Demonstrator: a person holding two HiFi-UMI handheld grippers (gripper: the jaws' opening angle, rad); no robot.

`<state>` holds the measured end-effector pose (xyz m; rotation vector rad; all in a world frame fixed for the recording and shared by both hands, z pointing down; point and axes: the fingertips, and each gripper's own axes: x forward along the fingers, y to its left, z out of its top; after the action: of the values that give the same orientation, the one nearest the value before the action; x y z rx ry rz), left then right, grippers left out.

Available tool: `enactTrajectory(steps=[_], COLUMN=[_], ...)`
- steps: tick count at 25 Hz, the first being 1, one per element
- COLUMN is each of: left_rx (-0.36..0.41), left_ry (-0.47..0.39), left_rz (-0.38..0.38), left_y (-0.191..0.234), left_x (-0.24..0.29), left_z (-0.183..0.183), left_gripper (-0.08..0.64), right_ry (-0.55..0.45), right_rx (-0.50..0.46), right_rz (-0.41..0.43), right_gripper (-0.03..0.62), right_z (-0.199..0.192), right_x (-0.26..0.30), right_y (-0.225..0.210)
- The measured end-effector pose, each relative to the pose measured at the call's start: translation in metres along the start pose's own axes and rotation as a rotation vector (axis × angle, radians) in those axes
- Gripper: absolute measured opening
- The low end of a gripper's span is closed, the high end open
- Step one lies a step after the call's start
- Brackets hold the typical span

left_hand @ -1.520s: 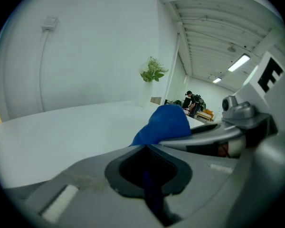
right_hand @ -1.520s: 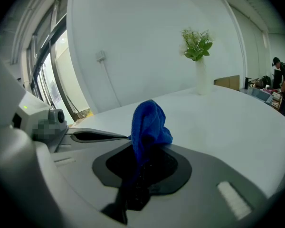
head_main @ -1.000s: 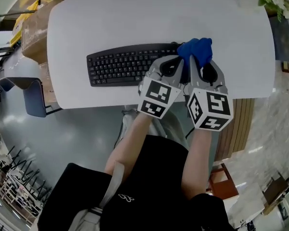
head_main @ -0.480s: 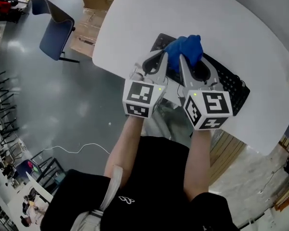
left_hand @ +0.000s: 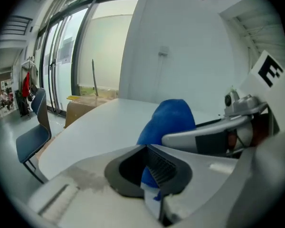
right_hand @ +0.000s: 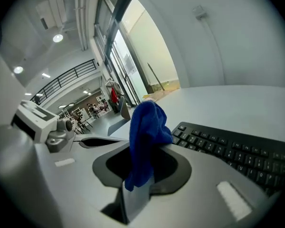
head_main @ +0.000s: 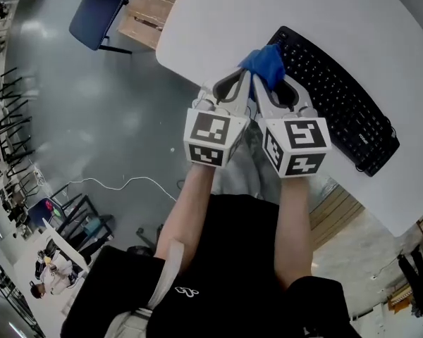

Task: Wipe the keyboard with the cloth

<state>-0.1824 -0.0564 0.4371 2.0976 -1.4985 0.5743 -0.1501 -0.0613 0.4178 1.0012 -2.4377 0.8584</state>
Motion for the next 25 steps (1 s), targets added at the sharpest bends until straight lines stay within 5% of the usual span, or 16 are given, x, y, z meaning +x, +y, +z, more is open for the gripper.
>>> enactTrajectory(steps=[6, 25], left_rx=[0.091, 0.155], left_ry=[0.046, 0.092], left_rz=[-0.064, -0.153], left_y=[-0.021, -0.080], left_x=[0.015, 0.036], left_z=[-0.008, -0.016], left_gripper=[-0.005, -0.005], right_ry=[0.020, -0.019], right_rx=[0.036, 0.120], right_rz=[-0.064, -0.190], right_gripper=[0.087, 0.089], right_z=[-0.014, -0.037], right_x=[-0.005, -0.047], right_y=[-0.020, -0.064])
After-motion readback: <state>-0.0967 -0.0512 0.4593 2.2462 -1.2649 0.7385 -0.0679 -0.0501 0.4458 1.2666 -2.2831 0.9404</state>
